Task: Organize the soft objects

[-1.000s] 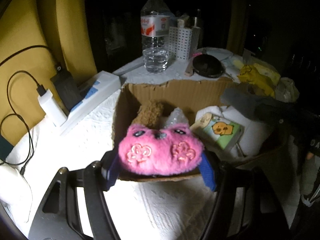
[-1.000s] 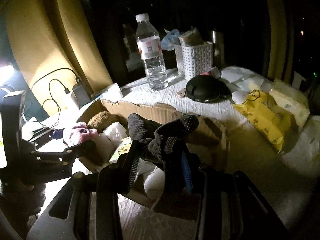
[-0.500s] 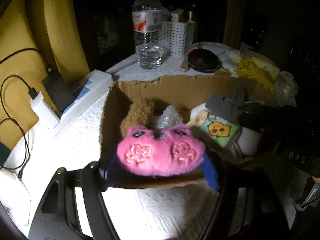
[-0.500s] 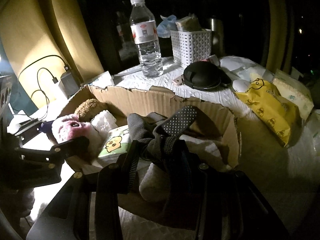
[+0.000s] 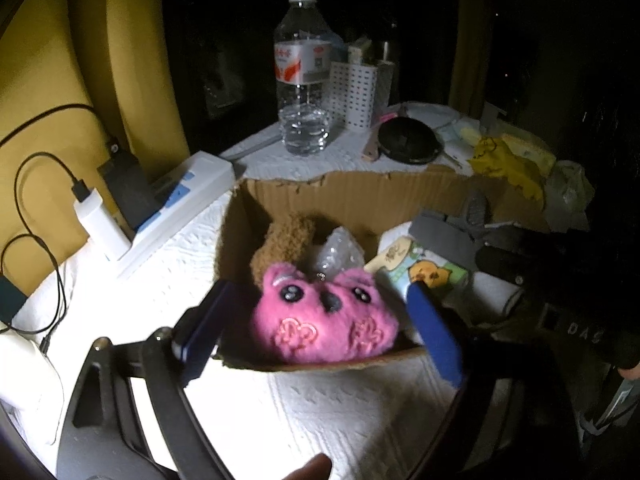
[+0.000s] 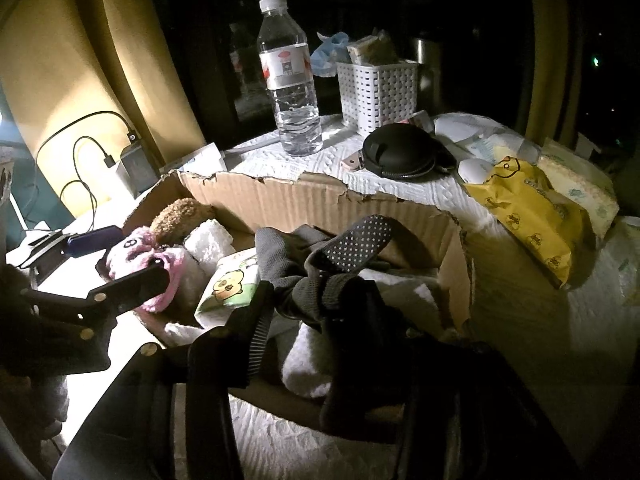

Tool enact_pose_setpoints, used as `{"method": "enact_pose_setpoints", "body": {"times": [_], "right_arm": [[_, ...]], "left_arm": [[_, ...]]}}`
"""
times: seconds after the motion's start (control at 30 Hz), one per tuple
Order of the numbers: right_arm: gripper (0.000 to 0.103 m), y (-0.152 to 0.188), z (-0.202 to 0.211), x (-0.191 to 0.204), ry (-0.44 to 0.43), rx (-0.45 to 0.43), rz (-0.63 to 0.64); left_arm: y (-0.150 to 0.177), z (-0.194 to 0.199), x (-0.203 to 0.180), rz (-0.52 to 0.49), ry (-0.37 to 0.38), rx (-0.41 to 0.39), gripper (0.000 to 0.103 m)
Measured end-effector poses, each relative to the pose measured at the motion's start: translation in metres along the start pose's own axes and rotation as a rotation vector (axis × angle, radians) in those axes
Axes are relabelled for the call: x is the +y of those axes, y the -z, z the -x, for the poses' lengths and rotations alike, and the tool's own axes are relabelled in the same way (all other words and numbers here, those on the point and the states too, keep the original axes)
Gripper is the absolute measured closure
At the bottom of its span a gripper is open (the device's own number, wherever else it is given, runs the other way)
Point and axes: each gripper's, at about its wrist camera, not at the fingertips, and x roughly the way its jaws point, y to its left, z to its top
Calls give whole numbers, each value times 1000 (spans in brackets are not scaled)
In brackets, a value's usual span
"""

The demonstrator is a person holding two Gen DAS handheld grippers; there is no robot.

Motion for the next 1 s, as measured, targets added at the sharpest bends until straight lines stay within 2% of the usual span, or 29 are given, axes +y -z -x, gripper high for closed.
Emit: {"method": "enact_pose_setpoints", "body": {"times": [0.13,0.23,0.33,1.0], "right_arm": [[55,-1,9,1,5,-10,1],[48,-1,16,2,5,-14,3],[46,0,22,4,15,-21,8],[45,10,76,17,54,-70,16]], "left_arm": [[2,8,-2,-1,-4,-8,14],[5,14,-4,2,-12,-11,14],[8,22,-5,9,-14,-20,14],[14,79,-15,14,18,-92,14]]}}
